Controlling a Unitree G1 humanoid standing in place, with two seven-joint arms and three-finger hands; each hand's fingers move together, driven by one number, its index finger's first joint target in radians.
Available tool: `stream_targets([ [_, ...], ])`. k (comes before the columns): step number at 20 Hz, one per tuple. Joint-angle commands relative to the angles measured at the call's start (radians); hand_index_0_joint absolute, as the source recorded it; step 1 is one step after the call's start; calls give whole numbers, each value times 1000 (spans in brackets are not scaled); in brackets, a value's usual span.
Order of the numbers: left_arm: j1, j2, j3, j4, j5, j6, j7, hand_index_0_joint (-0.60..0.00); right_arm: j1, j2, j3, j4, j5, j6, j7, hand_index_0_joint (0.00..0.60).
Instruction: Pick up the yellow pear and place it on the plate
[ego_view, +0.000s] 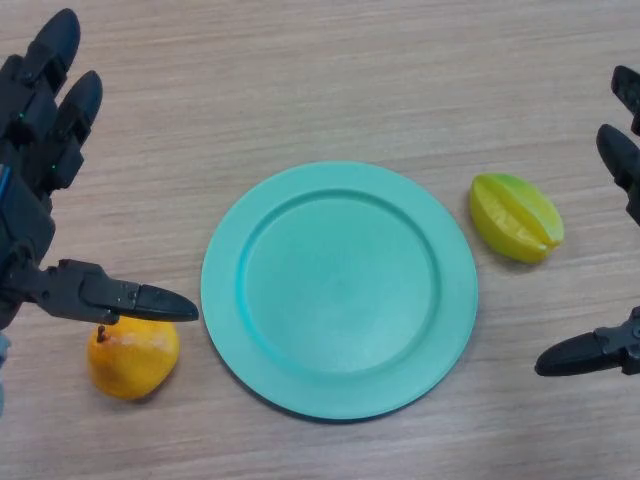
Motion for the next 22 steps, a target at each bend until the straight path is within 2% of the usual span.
stream_targets([
  [1, -25, 43, 54, -54, 1, -105, 5, 0, -25, -25, -55, -56, 0, -100, -23, 0],
  [6, -22, 45, 56, -66, 1, -91, -1, 0, -25, -23, -46, -37, -4, -107, -30, 0],
  [9, 8, 36, 70, -100, -10, -72, -21, 0, -34, -28, -42, -19, -3, -103, -29, 0],
  [11, 49, 41, 112, -140, -33, 5, -77, 0, -41, -34, -48, -5, 1, -102, -18, 0],
  [13, 105, 31, 150, -136, 7, 11, -182, 0, -47, -36, -44, 14, 0, -114, -19, 0],
  [14, 142, 9, 165, -117, 52, -38, -245, 0, -55, -37, -38, 35, -4, -133, -25, 0],
  [16, 170, -12, 192, -84, 110, -108, -274, 0, -69, -42, -24, 59, -12, -142, -31, 0],
  [18, 203, -34, 207, -15, 165, -241, -299, 0, -76, -45, -14, 67, -18, -138, -27, 0],
  [22, 214, -29, 229, 135, 259, -456, -277, 0, -82, -41, 4, 80, -24, -154, -32, 0],
])
